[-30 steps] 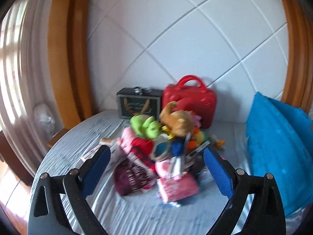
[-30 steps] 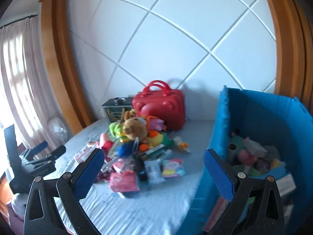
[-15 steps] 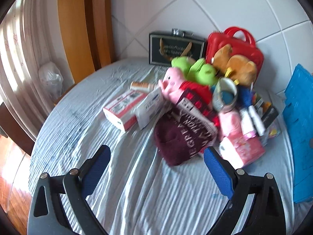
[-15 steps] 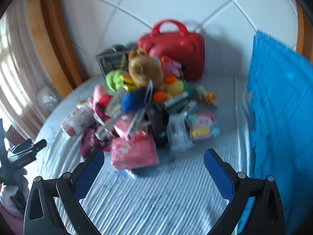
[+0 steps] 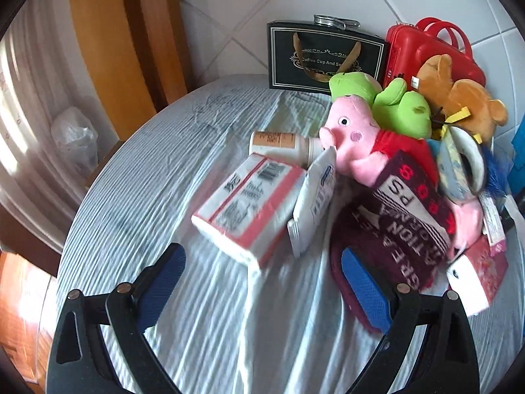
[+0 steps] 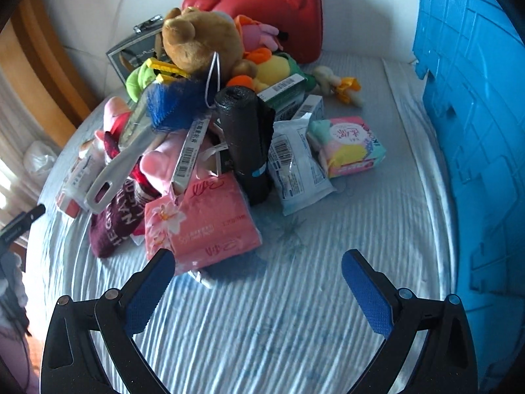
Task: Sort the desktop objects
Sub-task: 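Grasp white wipes pack with left gripper while right gripper grasps white barcode tube box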
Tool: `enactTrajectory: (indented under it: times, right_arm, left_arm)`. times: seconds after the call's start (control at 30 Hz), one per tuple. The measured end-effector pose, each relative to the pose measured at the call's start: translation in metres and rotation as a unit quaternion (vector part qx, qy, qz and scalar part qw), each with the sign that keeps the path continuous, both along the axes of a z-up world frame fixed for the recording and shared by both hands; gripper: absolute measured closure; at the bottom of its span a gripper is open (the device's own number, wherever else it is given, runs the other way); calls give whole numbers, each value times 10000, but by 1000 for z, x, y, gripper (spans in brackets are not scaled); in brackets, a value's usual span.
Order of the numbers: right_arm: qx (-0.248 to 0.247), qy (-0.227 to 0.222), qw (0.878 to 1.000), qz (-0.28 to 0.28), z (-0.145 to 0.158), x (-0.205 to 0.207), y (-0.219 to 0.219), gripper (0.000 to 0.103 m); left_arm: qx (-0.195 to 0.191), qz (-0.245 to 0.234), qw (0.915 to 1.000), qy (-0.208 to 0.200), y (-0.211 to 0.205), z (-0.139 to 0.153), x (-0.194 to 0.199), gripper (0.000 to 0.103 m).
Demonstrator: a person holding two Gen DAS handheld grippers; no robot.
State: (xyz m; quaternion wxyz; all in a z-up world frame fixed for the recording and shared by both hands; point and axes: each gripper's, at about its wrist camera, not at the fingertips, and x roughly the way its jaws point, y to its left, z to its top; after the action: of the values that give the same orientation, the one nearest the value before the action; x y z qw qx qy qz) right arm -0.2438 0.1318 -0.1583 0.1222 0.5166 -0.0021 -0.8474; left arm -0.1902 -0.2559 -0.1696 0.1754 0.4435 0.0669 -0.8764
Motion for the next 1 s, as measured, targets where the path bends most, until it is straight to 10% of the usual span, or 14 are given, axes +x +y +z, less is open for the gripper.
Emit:
enactTrajectory:
  times: [0.13,0.3,0.53,0.67,1.0]
  right_arm:
    - [74,-164,9998,-75,-12,-10,-10,0]
    - [101,-255,9996,-50,-21,-18,-22,0]
    - [116,-460,9987,202,-36,-27,-48,0]
    - [75,-588,9978,282,-45,-30,-59,0]
    - [-168,-253,9993,220,-21,-45,-59,9]
  left_arm:
    - [137,-318,9994,-85,2,-13,-33,10]
    - [425,-753,9953,-445,24,-46,-68,42]
    - [679,-658,9925,-769,24,-84,-97,46]
    - [842,-879,9906,-623,34,-80,-90,82]
    - [992,-638,9922,-413,35,-69,-32,83]
